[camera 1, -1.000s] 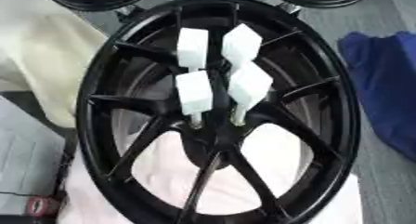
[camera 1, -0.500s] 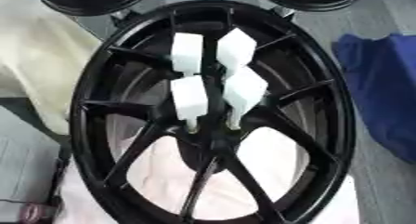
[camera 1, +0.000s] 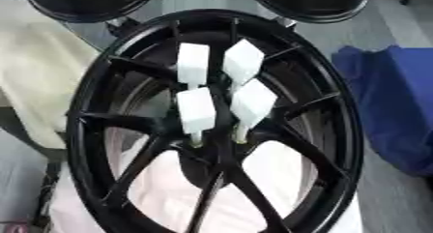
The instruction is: Pull the pin out of the wheel hub.
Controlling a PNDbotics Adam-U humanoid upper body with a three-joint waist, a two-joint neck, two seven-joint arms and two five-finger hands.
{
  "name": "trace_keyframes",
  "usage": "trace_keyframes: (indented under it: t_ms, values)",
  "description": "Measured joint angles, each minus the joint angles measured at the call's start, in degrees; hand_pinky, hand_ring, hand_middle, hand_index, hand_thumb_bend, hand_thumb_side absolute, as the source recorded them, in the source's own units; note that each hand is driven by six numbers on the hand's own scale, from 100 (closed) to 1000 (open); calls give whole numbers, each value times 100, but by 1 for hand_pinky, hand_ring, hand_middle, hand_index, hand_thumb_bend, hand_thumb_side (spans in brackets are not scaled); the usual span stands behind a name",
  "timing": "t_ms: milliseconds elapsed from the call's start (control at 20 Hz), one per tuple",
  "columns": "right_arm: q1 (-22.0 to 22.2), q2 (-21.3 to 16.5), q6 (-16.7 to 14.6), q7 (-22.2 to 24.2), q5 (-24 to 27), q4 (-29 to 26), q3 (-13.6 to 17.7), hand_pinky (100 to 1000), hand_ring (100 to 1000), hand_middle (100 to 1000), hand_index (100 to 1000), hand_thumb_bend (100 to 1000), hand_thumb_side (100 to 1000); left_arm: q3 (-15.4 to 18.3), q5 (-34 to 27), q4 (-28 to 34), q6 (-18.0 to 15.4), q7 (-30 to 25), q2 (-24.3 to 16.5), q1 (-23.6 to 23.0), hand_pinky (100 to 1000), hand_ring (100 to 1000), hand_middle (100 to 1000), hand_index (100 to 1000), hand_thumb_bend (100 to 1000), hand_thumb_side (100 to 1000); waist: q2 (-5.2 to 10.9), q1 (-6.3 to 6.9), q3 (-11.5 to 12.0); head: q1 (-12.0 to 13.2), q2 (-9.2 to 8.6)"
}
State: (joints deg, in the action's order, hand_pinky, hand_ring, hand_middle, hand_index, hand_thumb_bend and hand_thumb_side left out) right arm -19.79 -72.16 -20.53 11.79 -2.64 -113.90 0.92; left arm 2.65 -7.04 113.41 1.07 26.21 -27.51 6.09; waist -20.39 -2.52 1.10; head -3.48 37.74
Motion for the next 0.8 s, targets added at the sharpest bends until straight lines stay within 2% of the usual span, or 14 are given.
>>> trace_keyframes:
  t_ms: [250,450,800]
  values:
    - [-443,-220,-368,638,-203,-2,-474,849,812,757,794,241,439,-33,4,0,15,-32,-28,4,858,690,651,749,233,820,-15,-78,93,-151,-39]
    - [-743,-250,-542,1120,-249,-3,-815,852,816,762,798,271,423,-34,4,0,38,-59,-30,3,858,690,651,749,233,820,-17,-95,136,-202,-40]
    - [-1283,-169,-463,1733,-182,-4,-1285,853,819,765,801,309,406,-33,3,0,53,-98,-34,-27,857,690,651,749,234,817,28,-106,254,-220,0]
